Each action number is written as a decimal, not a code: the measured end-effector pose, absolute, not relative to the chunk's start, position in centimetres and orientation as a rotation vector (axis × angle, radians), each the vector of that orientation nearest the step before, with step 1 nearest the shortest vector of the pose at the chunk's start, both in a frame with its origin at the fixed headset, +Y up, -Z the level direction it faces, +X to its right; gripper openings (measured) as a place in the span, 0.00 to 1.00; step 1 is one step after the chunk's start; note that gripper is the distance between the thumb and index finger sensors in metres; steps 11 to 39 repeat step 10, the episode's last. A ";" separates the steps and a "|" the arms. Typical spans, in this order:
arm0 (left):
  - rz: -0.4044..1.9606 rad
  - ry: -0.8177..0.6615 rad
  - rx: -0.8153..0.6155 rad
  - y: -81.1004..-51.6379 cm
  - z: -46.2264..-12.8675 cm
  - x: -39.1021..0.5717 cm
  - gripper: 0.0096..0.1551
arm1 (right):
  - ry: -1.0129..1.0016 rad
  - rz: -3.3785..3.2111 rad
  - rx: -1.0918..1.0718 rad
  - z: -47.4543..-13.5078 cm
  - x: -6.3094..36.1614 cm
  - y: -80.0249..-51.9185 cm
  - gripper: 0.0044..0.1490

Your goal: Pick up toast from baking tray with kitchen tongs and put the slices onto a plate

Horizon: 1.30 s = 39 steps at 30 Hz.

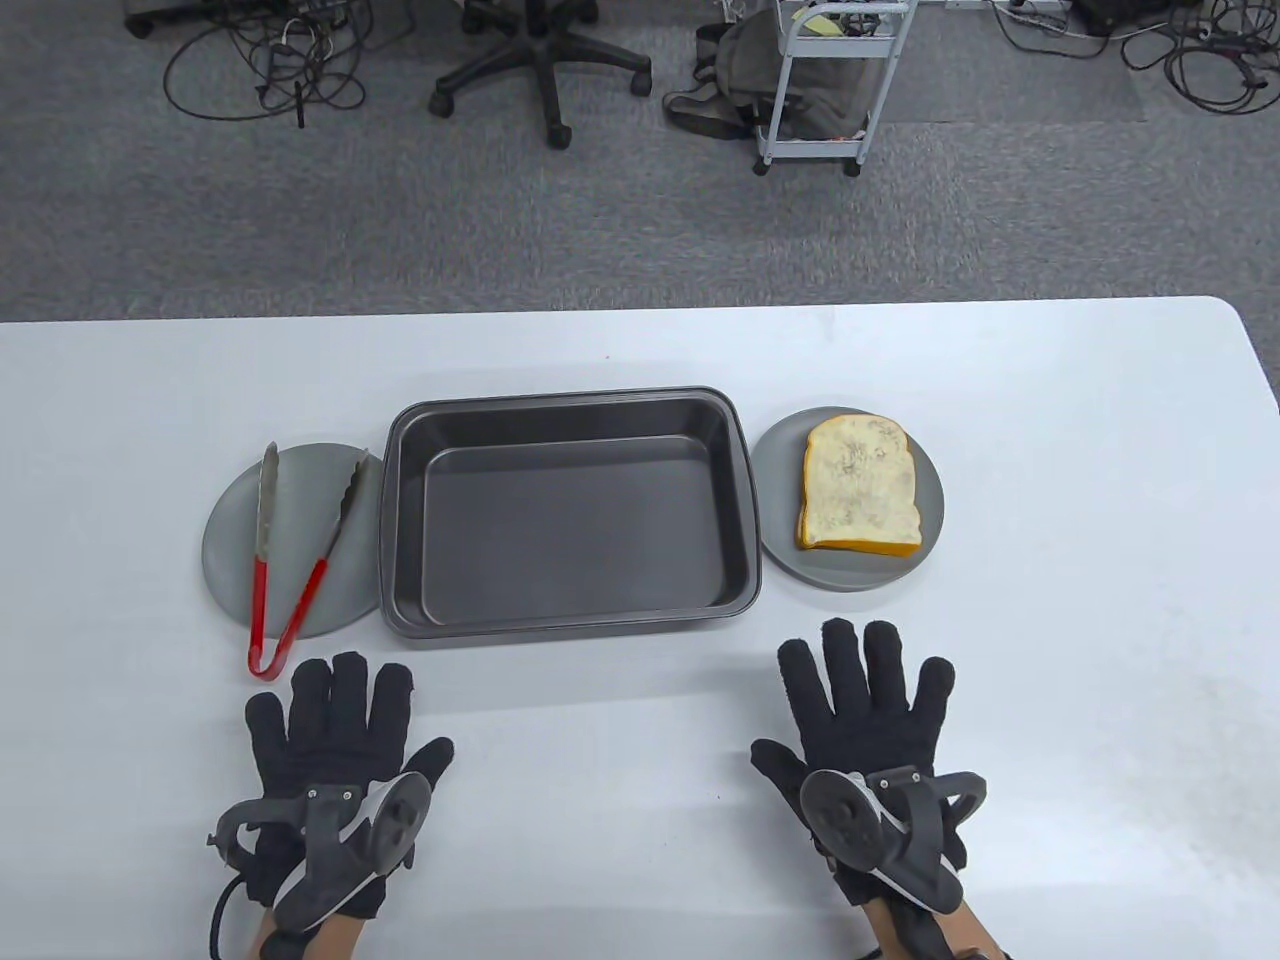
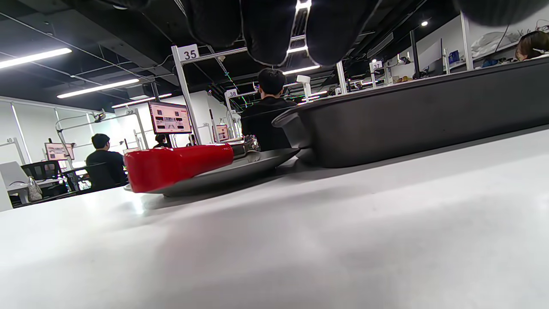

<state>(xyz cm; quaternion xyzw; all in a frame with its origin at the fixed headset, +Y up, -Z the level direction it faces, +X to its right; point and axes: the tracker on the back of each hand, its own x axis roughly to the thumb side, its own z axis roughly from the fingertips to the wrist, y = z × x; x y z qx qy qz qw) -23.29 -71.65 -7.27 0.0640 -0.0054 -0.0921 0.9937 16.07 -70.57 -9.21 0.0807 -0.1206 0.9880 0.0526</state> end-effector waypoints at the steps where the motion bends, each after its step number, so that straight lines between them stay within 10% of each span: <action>1: -0.185 -0.012 0.128 -71.6 -7.3 -23.3 0.49 | -0.365 3.005 0.246 -9.2 16.1 -70.6 0.60; 39: -0.182 -0.008 0.129 -71.7 -7.3 -23.3 0.49 | -0.331 3.009 0.236 -9.3 16.1 -70.6 0.60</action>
